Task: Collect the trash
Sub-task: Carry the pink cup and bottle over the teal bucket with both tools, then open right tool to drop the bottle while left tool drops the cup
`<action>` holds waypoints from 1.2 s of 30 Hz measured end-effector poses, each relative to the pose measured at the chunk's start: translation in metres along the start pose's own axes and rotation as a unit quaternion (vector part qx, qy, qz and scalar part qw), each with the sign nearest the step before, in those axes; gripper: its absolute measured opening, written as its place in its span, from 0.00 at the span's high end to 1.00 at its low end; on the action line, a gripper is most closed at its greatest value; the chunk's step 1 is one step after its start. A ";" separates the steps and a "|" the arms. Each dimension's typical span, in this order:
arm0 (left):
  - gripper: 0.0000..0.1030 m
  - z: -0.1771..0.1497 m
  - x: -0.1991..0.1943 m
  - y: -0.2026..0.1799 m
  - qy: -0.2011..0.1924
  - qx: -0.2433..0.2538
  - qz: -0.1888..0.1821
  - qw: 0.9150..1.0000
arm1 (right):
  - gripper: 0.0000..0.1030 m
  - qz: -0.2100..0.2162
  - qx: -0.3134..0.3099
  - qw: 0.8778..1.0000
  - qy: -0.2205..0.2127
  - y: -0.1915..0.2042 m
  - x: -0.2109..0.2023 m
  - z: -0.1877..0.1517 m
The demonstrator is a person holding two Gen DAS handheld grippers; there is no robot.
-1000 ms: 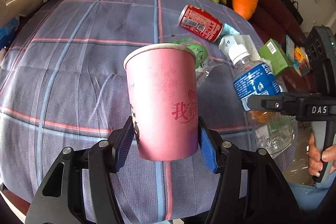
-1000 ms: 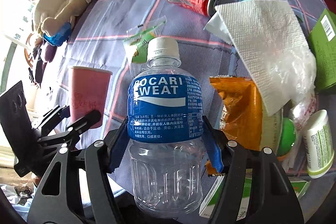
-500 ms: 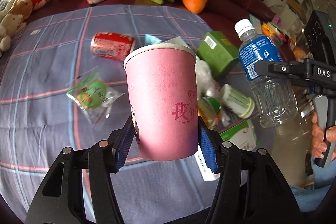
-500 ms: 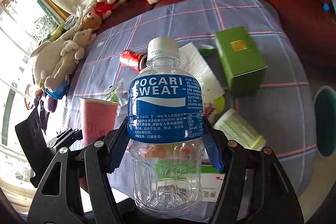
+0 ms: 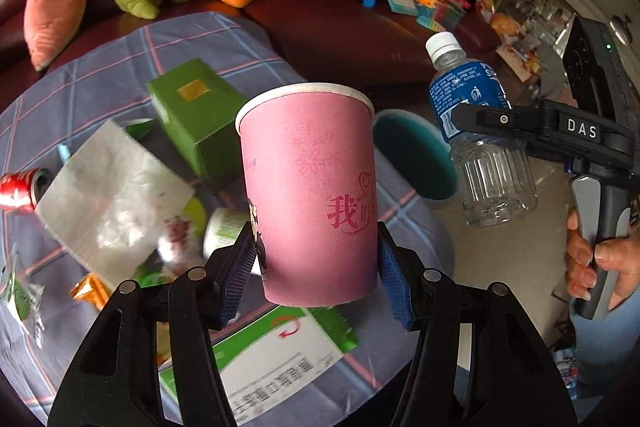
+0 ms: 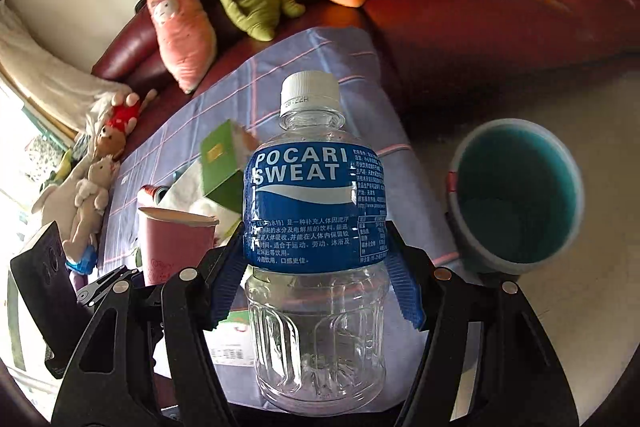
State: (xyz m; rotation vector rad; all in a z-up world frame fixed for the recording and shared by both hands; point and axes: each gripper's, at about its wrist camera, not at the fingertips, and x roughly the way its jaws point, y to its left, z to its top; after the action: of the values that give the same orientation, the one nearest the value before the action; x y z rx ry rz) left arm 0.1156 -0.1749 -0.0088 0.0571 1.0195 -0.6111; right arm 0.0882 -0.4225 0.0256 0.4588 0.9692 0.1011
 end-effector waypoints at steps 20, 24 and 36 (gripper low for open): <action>0.43 0.107 0.180 -0.118 0.104 0.078 -0.017 0.991 | 0.39 -0.081 0.148 0.985 0.019 -0.221 0.048 0.034; 0.43 0.119 0.203 -0.126 0.114 0.079 -0.016 0.990 | 0.35 -0.080 0.164 0.983 0.034 -0.235 0.067 0.033; 0.42 0.112 0.226 -0.130 0.137 0.082 -0.018 0.987 | 0.30 -0.091 0.175 0.980 0.028 -0.244 0.054 0.024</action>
State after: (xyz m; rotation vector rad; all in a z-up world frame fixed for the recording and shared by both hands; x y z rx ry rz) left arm 0.2217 -0.4206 -0.1016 0.2743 1.2357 -0.7335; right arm 0.1094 -0.6345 -0.1067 0.6892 1.0837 -0.2276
